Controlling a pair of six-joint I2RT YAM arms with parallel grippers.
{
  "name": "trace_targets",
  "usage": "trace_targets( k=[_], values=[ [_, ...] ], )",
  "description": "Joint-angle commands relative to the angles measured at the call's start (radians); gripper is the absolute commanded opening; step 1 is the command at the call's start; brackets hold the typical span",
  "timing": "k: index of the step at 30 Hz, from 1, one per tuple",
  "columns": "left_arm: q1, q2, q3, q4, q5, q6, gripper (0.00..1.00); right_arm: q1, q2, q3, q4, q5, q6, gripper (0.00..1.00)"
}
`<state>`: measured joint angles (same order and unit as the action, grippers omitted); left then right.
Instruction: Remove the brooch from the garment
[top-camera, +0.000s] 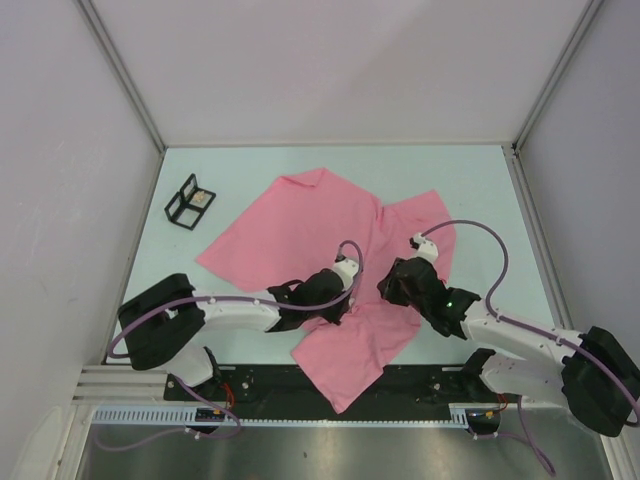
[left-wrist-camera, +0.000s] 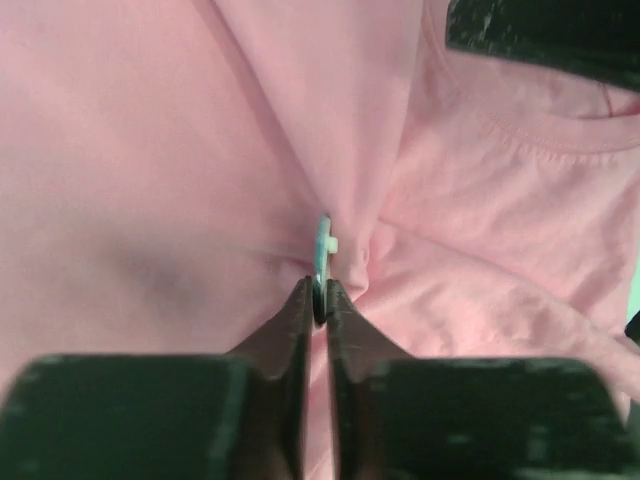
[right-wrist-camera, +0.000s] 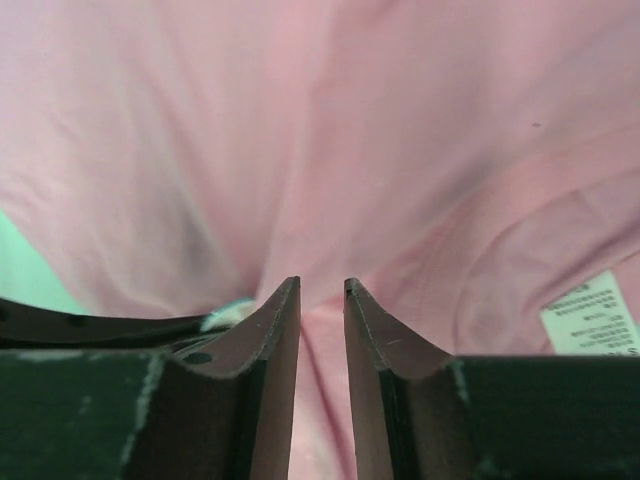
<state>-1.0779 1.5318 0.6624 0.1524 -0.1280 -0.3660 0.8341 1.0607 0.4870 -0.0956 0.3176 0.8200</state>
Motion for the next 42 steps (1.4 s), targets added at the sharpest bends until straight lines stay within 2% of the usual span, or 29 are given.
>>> trace_targets(
  k=[1,2,3,4,5,6,7,8,9,11,13,17,19,20,23,27,31,37,42],
  values=[
    [-0.002,-0.012,0.046,-0.085,0.017,0.038,0.2,-0.065,-0.012,-0.027,0.036,-0.144,-0.019,0.31],
    [0.002,-0.022,0.057,-0.092,0.063,0.035,0.29,-0.082,-0.004,-0.027,0.039,-0.185,-0.028,0.32],
    [0.009,-0.059,0.065,-0.124,0.095,0.015,0.34,-0.136,-0.001,-0.025,0.039,-0.3,-0.028,0.37],
    [0.021,-0.083,0.068,-0.137,0.147,0.001,0.39,-0.17,-0.004,-0.025,0.024,-0.378,-0.022,0.38],
    [0.067,-0.11,0.066,-0.146,0.295,-0.019,0.44,-0.208,-0.013,-0.025,0.013,-0.452,0.002,0.4],
    [0.096,-0.18,0.059,-0.177,0.354,-0.072,0.45,-0.246,-0.022,-0.025,0.01,-0.583,0.007,0.44],
    [0.154,-0.215,0.045,-0.181,0.411,-0.1,0.47,-0.256,-0.045,-0.021,-0.018,-0.618,0.016,0.47],
    [0.183,-0.252,0.022,-0.191,0.483,-0.125,0.48,-0.253,-0.053,-0.001,-0.044,-0.636,0.027,0.51],
    [0.209,-0.297,0.016,-0.221,0.516,-0.157,0.49,-0.238,-0.057,0.005,-0.059,-0.643,0.048,0.59],
    [0.281,-0.317,0.016,-0.257,0.553,-0.177,0.48,-0.218,-0.044,0.01,-0.056,-0.647,0.121,0.62],
    [0.355,-0.291,0.026,-0.3,0.597,-0.235,0.41,-0.153,-0.018,0.044,-0.087,-0.574,0.168,0.64],
    [0.427,-0.214,0.028,-0.272,0.645,-0.367,0.33,0.015,0.132,0.282,-0.301,-0.224,0.243,0.66],
    [0.429,-0.211,0.023,-0.249,0.596,-0.393,0.34,0.074,0.182,0.33,-0.381,-0.157,0.319,0.65],
    [0.429,-0.216,0.017,-0.225,0.576,-0.415,0.36,0.089,0.227,0.347,-0.398,-0.105,0.33,0.58],
    [0.431,-0.229,-0.003,-0.191,0.481,-0.406,0.42,0.14,0.303,0.436,-0.481,-0.013,0.36,0.54],
    [0.449,-0.237,-0.073,-0.108,0.461,-0.375,0.46,0.181,0.427,0.539,-0.529,0.026,0.343,0.51],
    [0.458,-0.213,-0.164,-0.021,0.449,-0.375,0.45,0.204,0.505,0.605,-0.559,0.049,0.344,0.45],
    [0.461,-0.193,-0.233,0.07,0.467,-0.373,0.44,0.215,0.577,0.66,-0.593,0.054,0.364,0.32],
    [0.463,-0.208,-0.239,0.061,0.449,-0.358,0.43,0.221,0.621,0.7,-0.658,0.06,0.383,0.33]
  ],
)
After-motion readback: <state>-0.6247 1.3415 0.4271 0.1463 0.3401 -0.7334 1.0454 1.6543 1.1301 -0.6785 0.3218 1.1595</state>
